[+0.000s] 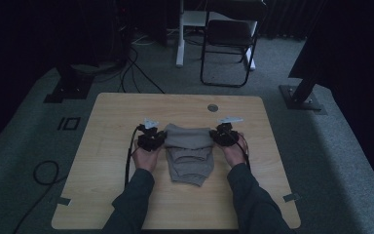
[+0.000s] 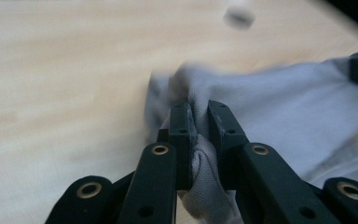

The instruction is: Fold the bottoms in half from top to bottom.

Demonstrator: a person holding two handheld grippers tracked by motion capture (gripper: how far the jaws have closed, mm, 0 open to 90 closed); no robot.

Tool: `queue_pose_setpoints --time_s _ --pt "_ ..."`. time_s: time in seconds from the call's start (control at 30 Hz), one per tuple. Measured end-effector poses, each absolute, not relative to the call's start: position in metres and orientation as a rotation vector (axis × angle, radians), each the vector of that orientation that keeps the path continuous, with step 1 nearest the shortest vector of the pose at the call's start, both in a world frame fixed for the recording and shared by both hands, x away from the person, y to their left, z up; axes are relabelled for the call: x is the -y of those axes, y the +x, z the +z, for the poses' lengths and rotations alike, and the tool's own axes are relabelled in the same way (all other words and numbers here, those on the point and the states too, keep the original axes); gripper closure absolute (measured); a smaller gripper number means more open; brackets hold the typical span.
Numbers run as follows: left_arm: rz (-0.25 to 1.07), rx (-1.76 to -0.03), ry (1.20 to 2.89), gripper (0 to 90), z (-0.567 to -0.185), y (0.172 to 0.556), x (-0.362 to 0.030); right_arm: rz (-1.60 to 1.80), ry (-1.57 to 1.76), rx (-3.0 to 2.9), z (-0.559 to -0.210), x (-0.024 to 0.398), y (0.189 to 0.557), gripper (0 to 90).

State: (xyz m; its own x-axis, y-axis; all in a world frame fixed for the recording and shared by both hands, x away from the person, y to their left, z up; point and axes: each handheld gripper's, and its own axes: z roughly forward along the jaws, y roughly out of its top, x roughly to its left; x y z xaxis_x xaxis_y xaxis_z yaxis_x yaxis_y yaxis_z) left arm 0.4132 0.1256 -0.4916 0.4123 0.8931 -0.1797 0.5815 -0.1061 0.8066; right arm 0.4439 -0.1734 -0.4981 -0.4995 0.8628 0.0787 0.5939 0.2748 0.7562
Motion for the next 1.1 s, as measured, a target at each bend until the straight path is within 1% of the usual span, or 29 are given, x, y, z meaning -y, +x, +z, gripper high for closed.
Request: queue_pose_setpoints --time_s 0.1,0.2,0.33,0.4,0.5,0.53,0.57,0.63,0.67,0.83,0.93,1.1 --pt "0.395 -1.221 1.709 81.3 -0.467 0.407 -0.135 1.141 1.284 -2.155 -0.473 0.181 0.435 85.5" --pt "0.377 -1.179 1.659 81.3 -0.452 0.398 -0.141 1.2 1.228 -2.128 -0.452 0.186 0.421 85.3" --pt "0.315 -1.125 1.622 81.1 -0.443 0.381 -0.147 1.276 1.168 -2.123 -0.436 0.195 0.403 85.1" --pt "0.294 -1.1 1.623 80.4 -0.444 0.37 -0.149 1.313 1.155 -2.133 -0.435 0.2 0.392 84.7" --pt "0.225 -1.074 1.644 76.6 -0.454 0.35 -0.152 1.322 1.143 -2.169 -0.445 0.205 0.376 83.6" --pt "0.183 -1.068 1.648 75.5 -0.462 0.342 -0.154 1.326 1.137 -2.192 -0.451 0.206 0.371 82.0" --pt "0.127 -1.046 1.65 72.6 -0.469 0.335 -0.157 1.339 1.132 -2.238 -0.46 0.207 0.365 77.5" --pt "0.096 -1.039 1.651 65.4 -0.479 0.321 -0.162 1.338 1.094 -2.303 -0.473 0.209 0.354 66.8" --pt "0.083 -1.034 1.645 63.5 -0.482 0.316 -0.166 1.338 1.082 -2.309 -0.478 0.21 0.35 63.7" --pt "0.137 -1.059 1.724 56.0 -0.491 0.305 -0.165 1.335 1.121 -2.294 -0.486 0.215 0.346 54.7" --pt "0.149 -1.073 1.791 52.8 -0.502 0.304 -0.156 1.29 1.168 -2.321 -0.493 0.209 0.348 52.5" --pt "0.194 -1.069 1.834 48.7 -0.512 0.298 -0.149 1.265 1.232 -2.352 -0.517 0.206 0.337 50.9"
